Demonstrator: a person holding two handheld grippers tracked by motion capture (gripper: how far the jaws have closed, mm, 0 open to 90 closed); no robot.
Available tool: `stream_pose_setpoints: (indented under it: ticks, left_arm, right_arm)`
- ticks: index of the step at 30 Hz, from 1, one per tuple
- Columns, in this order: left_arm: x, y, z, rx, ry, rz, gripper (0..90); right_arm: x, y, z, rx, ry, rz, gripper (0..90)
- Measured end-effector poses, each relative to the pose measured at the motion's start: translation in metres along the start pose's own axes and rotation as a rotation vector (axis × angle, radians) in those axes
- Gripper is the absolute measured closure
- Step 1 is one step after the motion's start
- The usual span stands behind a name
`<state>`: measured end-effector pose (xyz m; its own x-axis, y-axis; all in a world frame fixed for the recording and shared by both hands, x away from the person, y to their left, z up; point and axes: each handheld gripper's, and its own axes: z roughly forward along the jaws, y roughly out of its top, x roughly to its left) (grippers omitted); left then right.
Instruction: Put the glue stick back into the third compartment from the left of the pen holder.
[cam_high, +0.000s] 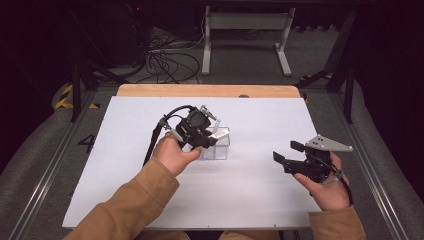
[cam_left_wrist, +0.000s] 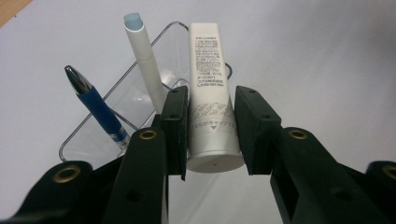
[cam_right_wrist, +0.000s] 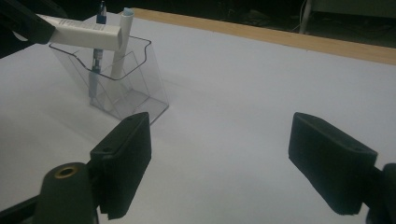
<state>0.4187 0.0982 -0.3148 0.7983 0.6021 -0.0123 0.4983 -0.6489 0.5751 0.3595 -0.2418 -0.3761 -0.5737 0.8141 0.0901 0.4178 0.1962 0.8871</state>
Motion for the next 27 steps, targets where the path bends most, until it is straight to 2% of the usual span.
stream_pose_setpoints:
  ticks: [4, 9, 14, 15, 27]
  left_arm:
    - [0.002, 0.003, 0.005, 0.04, 0.009, -0.011, 67.0]
    - [0.006, 0.006, 0.009, 0.065, 0.006, -0.031, 66.9]
    - [0.007, 0.008, 0.014, 0.094, 0.003, -0.03, 66.8]
    - [0.006, 0.008, 0.015, 0.093, 0.004, -0.039, 66.8]
    - [0.007, 0.013, 0.021, 0.126, 0.005, -0.038, 66.7]
  right_arm:
    - [0.0, 0.0, 0.0, -0.001, 0.001, 0.0, 21.9]
    - [0.0, 0.0, -0.001, -0.004, 0.002, 0.001, 21.9]
    - [-0.001, 0.0, 0.0, -0.003, 0.004, -0.001, 21.9]
    - [0.0, 0.0, 0.0, -0.003, 0.005, -0.001, 21.9]
    - [0.0, 0.0, 0.0, -0.002, 0.006, -0.004, 21.9]
